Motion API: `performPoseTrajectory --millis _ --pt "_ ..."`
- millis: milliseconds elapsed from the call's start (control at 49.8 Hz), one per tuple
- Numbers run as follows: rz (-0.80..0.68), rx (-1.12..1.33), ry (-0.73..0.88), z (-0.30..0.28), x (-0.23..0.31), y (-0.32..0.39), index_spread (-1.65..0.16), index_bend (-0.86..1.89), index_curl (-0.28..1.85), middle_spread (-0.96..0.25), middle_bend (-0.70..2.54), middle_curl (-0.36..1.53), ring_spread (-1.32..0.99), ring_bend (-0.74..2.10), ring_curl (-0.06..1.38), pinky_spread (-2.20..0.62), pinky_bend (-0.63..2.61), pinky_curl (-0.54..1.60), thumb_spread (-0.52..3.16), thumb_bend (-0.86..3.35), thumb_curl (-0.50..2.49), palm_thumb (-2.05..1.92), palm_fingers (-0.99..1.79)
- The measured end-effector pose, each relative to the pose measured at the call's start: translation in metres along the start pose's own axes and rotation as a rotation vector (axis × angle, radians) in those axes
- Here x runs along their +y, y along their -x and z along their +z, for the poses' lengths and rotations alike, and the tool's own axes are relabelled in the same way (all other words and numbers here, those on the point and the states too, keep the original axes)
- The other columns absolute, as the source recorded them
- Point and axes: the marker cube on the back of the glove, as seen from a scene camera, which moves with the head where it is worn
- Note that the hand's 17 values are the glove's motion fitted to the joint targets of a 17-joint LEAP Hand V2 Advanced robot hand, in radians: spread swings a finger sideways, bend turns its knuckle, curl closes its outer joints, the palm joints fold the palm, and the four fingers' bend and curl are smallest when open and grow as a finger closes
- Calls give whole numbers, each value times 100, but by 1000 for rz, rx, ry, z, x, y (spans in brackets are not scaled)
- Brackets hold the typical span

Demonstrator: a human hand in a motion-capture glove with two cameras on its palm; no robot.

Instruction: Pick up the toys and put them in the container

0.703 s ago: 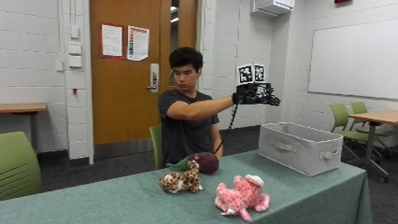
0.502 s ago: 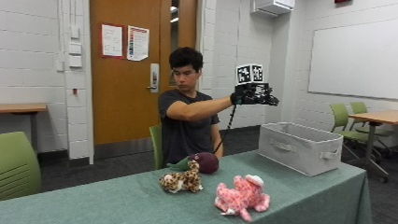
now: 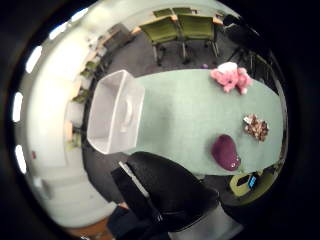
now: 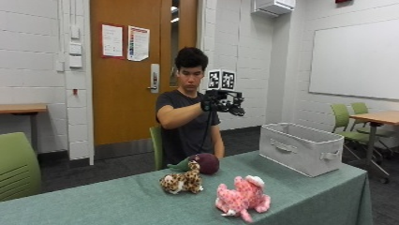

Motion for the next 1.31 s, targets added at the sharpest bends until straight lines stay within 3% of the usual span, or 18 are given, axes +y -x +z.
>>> performPoseTrajectory --millis 402,623,964,1306 --pt "47 -96 155 160 63 -59 -25 23 35 -8 21 28 -32 24 17 -9 40 29 90 -11 10 -16 16" --pt "56 -79 274 213 78 -66 -23 21 39 -7 18 30 -30 19 18 -8 41 31 85 -12 12 -16 10" --pt "90 -101 418 231 88 -73 -15 15 38 -3 17 31 -23 22 22 -10 55 36 90 -4 19 -2 5" --pt "100 -146 189 224 93 -62 -15 23 43 -5 20 32 -27 37 26 -21 62 37 125 18 33 35 44"
